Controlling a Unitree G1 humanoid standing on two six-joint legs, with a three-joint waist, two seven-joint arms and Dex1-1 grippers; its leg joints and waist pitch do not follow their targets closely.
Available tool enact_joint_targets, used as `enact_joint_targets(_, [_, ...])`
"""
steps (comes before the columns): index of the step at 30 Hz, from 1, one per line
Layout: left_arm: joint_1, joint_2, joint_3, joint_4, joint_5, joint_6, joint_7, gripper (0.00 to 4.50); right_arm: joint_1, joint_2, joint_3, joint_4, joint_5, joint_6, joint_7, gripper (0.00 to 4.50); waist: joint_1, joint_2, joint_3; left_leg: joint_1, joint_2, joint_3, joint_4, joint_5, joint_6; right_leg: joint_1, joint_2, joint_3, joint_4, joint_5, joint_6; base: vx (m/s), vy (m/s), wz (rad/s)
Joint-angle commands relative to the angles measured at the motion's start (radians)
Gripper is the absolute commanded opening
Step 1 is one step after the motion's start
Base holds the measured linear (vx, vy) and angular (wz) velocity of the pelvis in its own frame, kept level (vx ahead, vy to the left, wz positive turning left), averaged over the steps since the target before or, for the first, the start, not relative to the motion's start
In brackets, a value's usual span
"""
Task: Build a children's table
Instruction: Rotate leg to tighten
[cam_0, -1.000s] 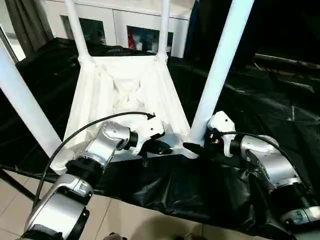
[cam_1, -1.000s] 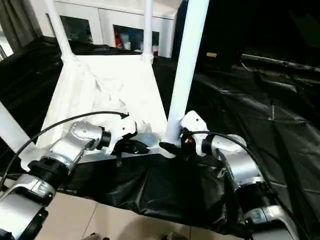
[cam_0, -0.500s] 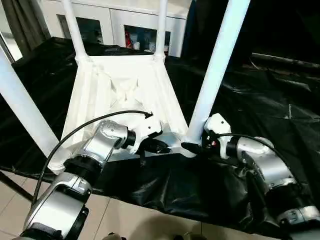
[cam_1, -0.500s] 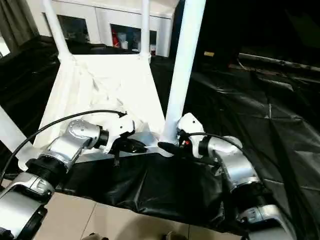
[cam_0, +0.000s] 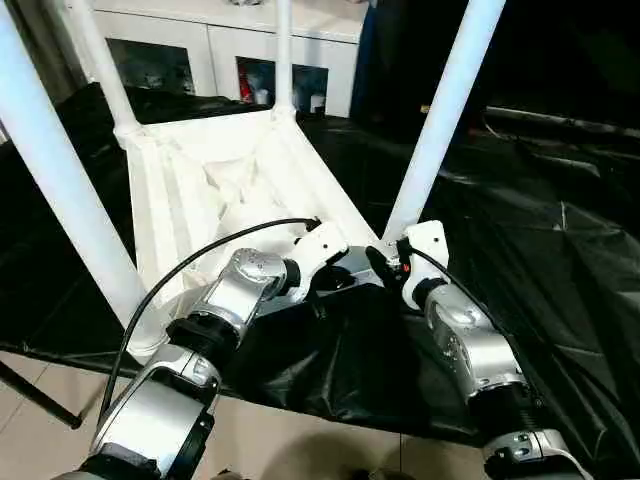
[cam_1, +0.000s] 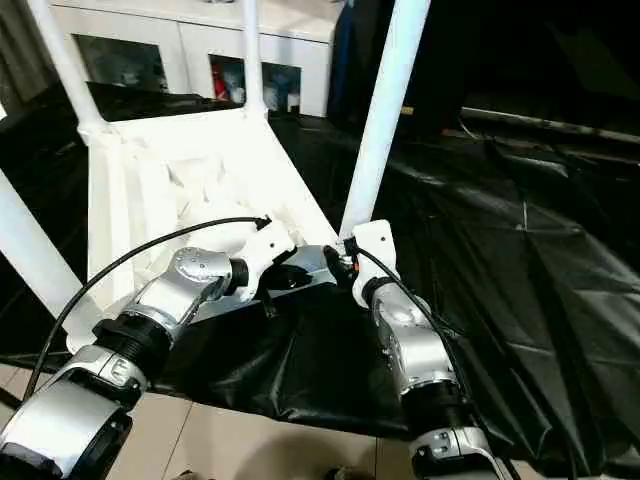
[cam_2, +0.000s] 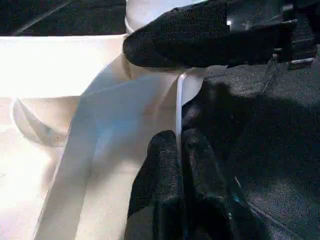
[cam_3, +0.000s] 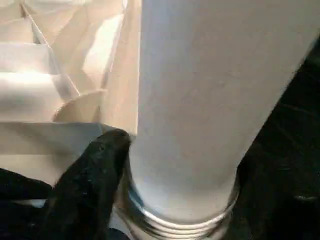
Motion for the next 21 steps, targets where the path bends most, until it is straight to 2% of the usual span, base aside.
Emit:
enact_joint_targets(1, [0.024, -0.051, -0.013, -0.010, -0.028, -0.014, -0.012, 0.00, -0.014, 0.048, 0.066, 0.025, 0.022, 0.013, 0.086, 3.74, -0.005, -0.020, -0.040, 0.017, 0.023, -0.020, -0.088, -0.498, 0.008, 0.016, -0.051, 0.015, -0.094, -0.577, -0.092, 0.000, 0.000, 0.00])
enact_joint_targets(3, [0.032, -0.018, -0.011, -0.017, -0.023, -0.018, -0.046, 0.00, -0.024, 0.018, 0.078, 0.012, 0.028, 0.008, 0.150, 3.85, -0.004, -0.023, -0.040, 0.017, 0.024, -0.019, -0.089, -0.476, 0.020, 0.015, -0.057, 0.016, -0.092, -0.572, -0.096, 0.000, 0.000, 0.00])
enact_joint_targets(4, [0.035, -0.004, -0.011, -0.020, -0.022, -0.020, -0.061, 0.00, -0.026, 0.004, 0.082, 0.004, 0.035, 0.010, 0.183, 3.88, -0.003, -0.018, -0.041, 0.015, 0.026, -0.019, -0.089, -0.472, 0.027, 0.016, -0.060, 0.018, -0.090, -0.558, -0.103, 0.000, 0.000, 0.00])
enact_joint_targets(5, [0.037, 0.027, -0.013, -0.022, -0.023, -0.025, -0.098, 0.00, -0.030, -0.039, 0.092, -0.015, 0.042, 0.013, 0.256, 3.88, -0.007, -0.018, -0.041, 0.006, 0.027, -0.020, -0.092, -0.456, 0.028, 0.021, -0.061, 0.020, -0.086, -0.534, -0.109, 0.000, 0.000, 0.00])
enact_joint_targets(6, [0.037, 0.027, -0.013, -0.022, -0.023, -0.025, -0.098, 0.00, -0.030, -0.039, 0.092, -0.015, 0.042, 0.013, 0.256, 3.88, -0.006, -0.025, -0.041, 0.006, 0.027, -0.020, -0.092, -0.452, 0.030, 0.024, -0.060, 0.017, -0.086, -0.530, -0.110, 0.000, 0.000, 0.00])
enact_joint_targets(7, [0.038, 0.033, -0.014, -0.023, -0.022, -0.025, -0.107, 0.00, -0.031, -0.050, 0.095, -0.019, 0.044, 0.013, 0.275, 3.88, -0.004, -0.021, -0.043, 0.009, 0.028, -0.016, -0.089, -0.442, 0.032, 0.020, -0.062, 0.021, -0.084, -0.510, -0.120, 0.000, 0.000, 0.00])
enact_joint_targets(10, [0.043, 0.091, -0.022, -0.039, -0.028, -0.039, -0.210, 0.00, -0.023, -0.166, 0.114, -0.065, 0.080, 0.019, 0.481, 3.88, 0.004, -0.025, -0.043, 0.010, 0.030, -0.011, -0.088, -0.407, 0.040, 0.024, -0.063, 0.023, -0.081, -0.467, -0.142, 0.000, 0.000, 0.00])
enact_joint_targets(11, [0.044, 0.099, -0.023, -0.042, -0.030, -0.040, -0.227, 0.00, -0.021, -0.182, 0.115, -0.071, 0.086, 0.020, 0.511, 3.88, 0.007, -0.023, -0.044, 0.007, 0.032, -0.010, -0.088, -0.390, 0.049, 0.028, -0.063, 0.024, -0.075, -0.436, -0.155, 0.000, 0.000, 0.00])
enact_joint_targets(12, [0.049, 0.127, -0.028, -0.057, -0.037, -0.043, -0.291, 0.00, -0.014, -0.237, 0.120, -0.090, 0.102, 0.021, 0.614, 3.88, 0.013, -0.023, -0.043, 0.006, 0.034, -0.007, -0.087, -0.371, 0.053, 0.030, -0.064, 0.025, -0.072, -0.410, -0.163, 0.000, 0.000, 0.00])
enact_joint_targets(13, [0.050, 0.130, -0.029, -0.059, -0.038, -0.044, -0.299, 0.00, -0.013, -0.242, 0.121, -0.091, 0.103, 0.020, 0.624, 3.88, 0.013, -0.023, -0.043, 0.006, 0.034, -0.007, -0.087, -0.371, 0.053, 0.030, -0.064, 0.025, -0.072, -0.410, -0.163, 0.000, 0.000, 0.00])
enact_joint_targets(15, [0.061, 0.160, -0.037, -0.086, -0.057, -0.041, -0.382, 0.00, -0.004, -0.295, 0.130, -0.105, 0.114, 0.020, 0.716, 3.88, 0.025, -0.022, -0.045, 0.009, 0.039, -0.004, -0.086, -0.335, 0.057, 0.030, -0.063, 0.026, -0.064, -0.360, -0.191, 0.000, 0.000, 0.00])
enact_joint_targets(16, [0.069, 0.171, -0.040, -0.102, -0.071, -0.043, -0.423, 0.00, -0.002, -0.312, 0.134, -0.111, 0.121, 0.025, 0.746, 3.88, 0.028, -0.017, -0.047, 0.011, 0.039, -0.004, -0.085, -0.330, 0.055, 0.030, -0.063, 0.026, -0.061, -0.345, -0.200, 0.000, 0.000, 0.00])
enact_joint_targets(17, [0.075, 0.182, -0.045, -0.119, -0.084, -0.030, -0.461, 0.00, 0.001, -0.327, 0.138, -0.119, 0.128, 0.031, 0.774, 3.88, 0.028, -0.018, -0.048, 0.011, 0.040, -0.003, -0.085, -0.323, 0.055, 0.030, -0.062, 0.027, -0.059, -0.326, -0.207, 0.000, 0.000, 0.00])
enact_joint_targets(18, [0.081, 0.197, -0.055, -0.139, -0.092, -0.007, -0.499, 0.00, 0.003, -0.344, 0.143, -0.126, 0.135, 0.041, 0.801, 3.88, 0.035, -0.011, -0.051, 0.014, 0.041, 0.001, -0.083, -0.296, 0.054, 0.030, -0.060, 0.029, -0.052, -0.263, -0.231, 0.053, -0.020, 0.07])
enact_joint_targets(19, [0.083, 0.204, -0.061, -0.146, -0.091, 0.003, -0.518, 0.00, 0.005, -0.360, 0.149, -0.132, 0.139, 0.049, 0.823, 3.88, 0.035, -0.011, -0.051, 0.014, 0.041, 0.001, -0.083, -0.296, 0.054, 0.030, -0.060, 0.029, -0.052, -0.263, -0.231, 0.063, -0.019, 0.11])
enact_joint_targets(20, [0.083, 0.207, -0.064, -0.147, -0.090, 0.005, -0.525, 0.00, 0.005, -0.369, 0.154, -0.136, 0.142, 0.053, 0.835, 3.88, 0.044, -0.011, -0.052, 0.020, 0.040, 0.007, -0.077, -0.282, 0.056, 0.026, -0.054, 0.032, -0.043, -0.202, -0.258, 0.063, -0.019, 0.11])
enact_joint_targets(21, [0.081, 0.208, -0.067, -0.140, -0.084, -0.004, -0.525, 0.00, 0.006, -0.375, 0.155, -0.138, 0.142, 0.055, 0.839, 3.88, 0.047, -0.011, -0.054, 0.023, 0.040, 0.009, -0.074, -0.270, 0.059, 0.026, -0.054, 0.033, -0.039, -0.175, -0.269, 0.068, -0.015, 0.12])
